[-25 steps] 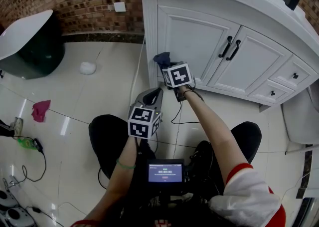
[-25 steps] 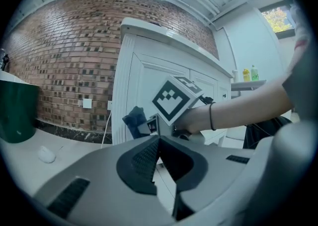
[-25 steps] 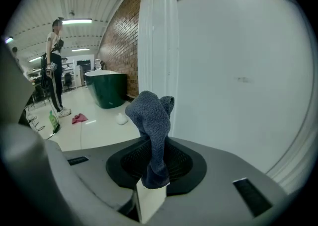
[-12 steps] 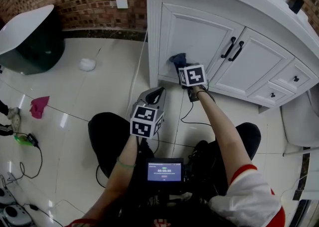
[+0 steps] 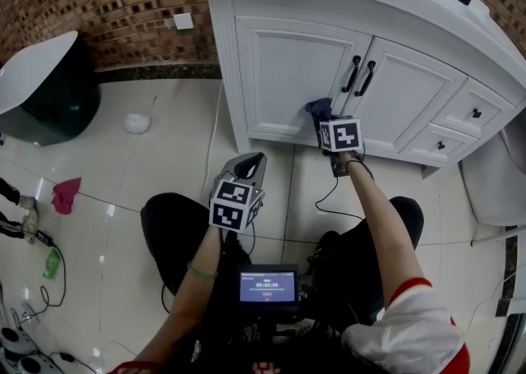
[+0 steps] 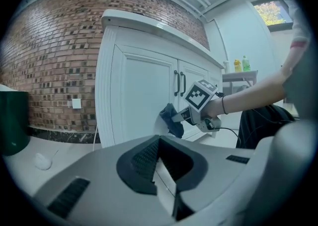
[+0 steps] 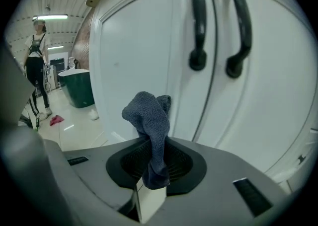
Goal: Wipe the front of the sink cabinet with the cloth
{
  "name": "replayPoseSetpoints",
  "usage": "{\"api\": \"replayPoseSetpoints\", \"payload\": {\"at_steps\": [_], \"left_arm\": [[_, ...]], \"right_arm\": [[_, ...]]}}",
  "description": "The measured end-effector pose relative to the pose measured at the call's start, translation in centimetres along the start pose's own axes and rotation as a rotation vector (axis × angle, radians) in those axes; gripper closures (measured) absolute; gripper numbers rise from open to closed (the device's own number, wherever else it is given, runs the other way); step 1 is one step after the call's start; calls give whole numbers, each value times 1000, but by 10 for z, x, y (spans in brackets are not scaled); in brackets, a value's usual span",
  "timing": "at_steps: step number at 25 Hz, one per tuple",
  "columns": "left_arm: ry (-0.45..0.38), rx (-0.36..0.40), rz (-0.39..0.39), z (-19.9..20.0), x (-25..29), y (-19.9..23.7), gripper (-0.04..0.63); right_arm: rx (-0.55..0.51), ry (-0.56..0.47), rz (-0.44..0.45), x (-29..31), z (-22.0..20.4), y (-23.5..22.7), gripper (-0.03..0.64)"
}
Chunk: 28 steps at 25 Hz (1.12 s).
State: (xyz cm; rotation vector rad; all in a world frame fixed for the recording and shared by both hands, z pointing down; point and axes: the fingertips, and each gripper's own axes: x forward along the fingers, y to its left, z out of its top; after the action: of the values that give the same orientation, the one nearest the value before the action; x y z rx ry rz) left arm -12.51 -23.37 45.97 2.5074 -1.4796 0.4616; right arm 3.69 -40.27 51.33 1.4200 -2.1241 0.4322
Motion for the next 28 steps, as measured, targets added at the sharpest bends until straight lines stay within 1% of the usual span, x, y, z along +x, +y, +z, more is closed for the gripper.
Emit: {"api": "replayPoseSetpoints", "payload": {"at_steps": [5,7,10,14,20,28], "left_arm": [[4,-9,12,2,7,-2,560],[1,-13,13,3,8,-2,560],[-6,-19,19,3,9,-2,560],[-26,-37,31,7,8,3,560],[-61,-90,59,7,-2,22,560],[-87,-132,76,4,-8,40,560]], "right_arm": [[37,5,-35,-14,-15,-33,543],[49,3,-38,-16,-18,-36,543],[58,-1,-17,-16,-21,-28,543],[34,4,41,-2,-22,4,543],[-6,28,131,35,-20,74,543],[-54,53,224,79,-11,155,543]]}}
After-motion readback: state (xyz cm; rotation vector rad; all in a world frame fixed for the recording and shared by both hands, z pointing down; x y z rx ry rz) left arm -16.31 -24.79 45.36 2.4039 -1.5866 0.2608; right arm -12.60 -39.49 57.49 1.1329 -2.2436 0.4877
